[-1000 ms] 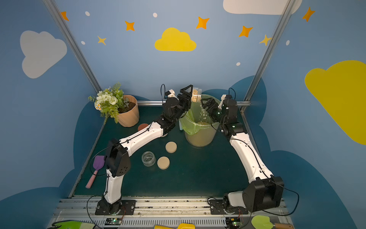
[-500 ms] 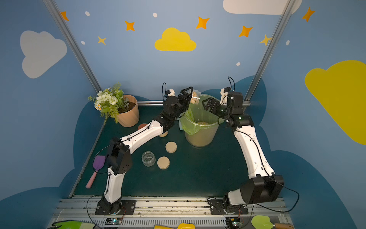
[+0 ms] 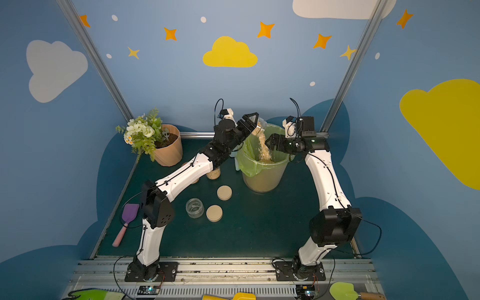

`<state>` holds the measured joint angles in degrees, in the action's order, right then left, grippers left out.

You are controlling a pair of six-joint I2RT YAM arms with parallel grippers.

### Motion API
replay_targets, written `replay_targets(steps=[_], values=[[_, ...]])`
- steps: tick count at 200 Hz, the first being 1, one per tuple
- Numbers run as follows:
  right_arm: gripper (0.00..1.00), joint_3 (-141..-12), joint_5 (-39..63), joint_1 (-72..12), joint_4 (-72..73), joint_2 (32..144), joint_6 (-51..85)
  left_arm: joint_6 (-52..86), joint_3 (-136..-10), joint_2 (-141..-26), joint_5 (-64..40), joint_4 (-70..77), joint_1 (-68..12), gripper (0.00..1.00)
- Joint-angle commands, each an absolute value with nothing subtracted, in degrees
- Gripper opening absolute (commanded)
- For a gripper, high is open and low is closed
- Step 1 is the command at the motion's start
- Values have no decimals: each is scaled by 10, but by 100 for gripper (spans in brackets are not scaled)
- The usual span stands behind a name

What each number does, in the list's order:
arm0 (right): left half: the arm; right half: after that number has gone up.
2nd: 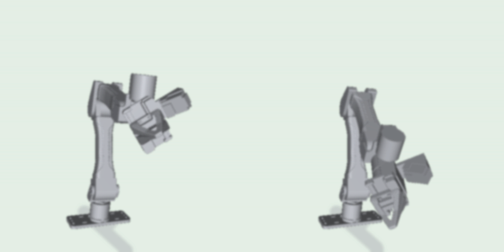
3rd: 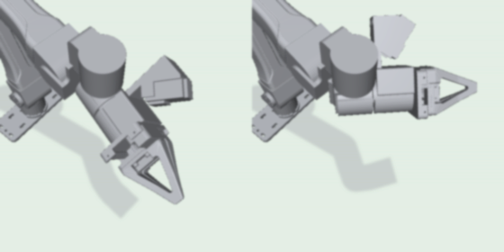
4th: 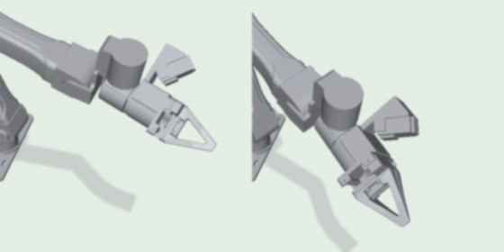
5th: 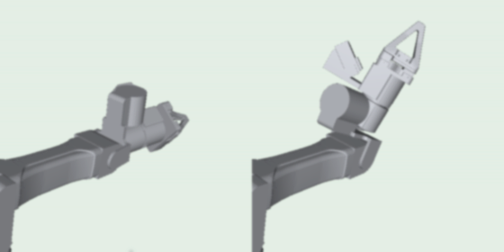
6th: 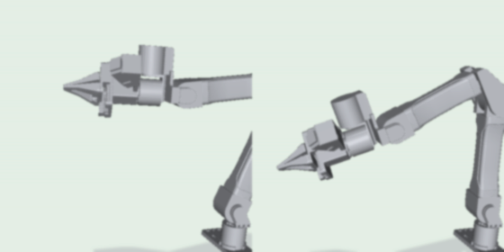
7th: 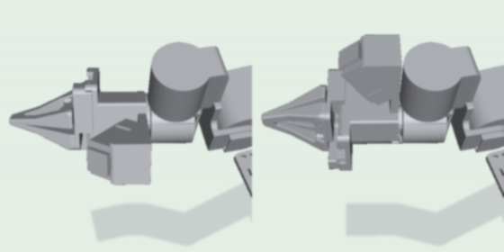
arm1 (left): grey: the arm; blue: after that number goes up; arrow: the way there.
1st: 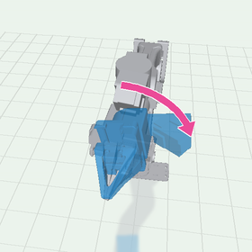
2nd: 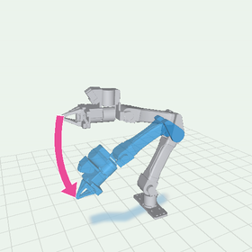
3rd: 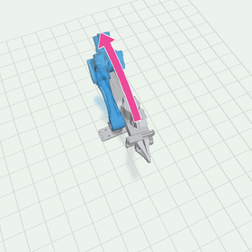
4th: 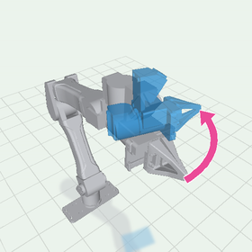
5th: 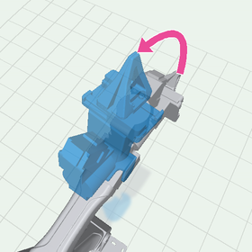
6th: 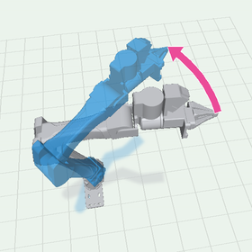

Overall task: Empty expired oatmeal from jars
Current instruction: Pour the expired oatmeal into the trash bin.

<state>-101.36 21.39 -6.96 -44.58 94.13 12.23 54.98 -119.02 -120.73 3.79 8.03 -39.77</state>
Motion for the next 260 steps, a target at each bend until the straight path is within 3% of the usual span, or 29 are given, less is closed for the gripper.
replay_targets(steps=[1,110,178,232,251,260], values=[[97,-1036,195,-69,-472,938,96,474,-1223,-1222,10,40,-393,12],[97,-1011,170,-70,-457,903,71,257,-1355,-1287,12,-93,-407,10],[97,-947,188,-50,-366,860,139,17,-1494,-1340,52,-204,-428,8],[97,-898,199,-25,-297,810,204,-53,-1511,-1351,29,-220,-434,9],[97,-904,209,-23,-303,814,205,-137,-1527,-1366,173,-195,-473,9],[97,-904,217,-23,-303,813,204,-111,-1537,-1366,114,-214,-467,9]])
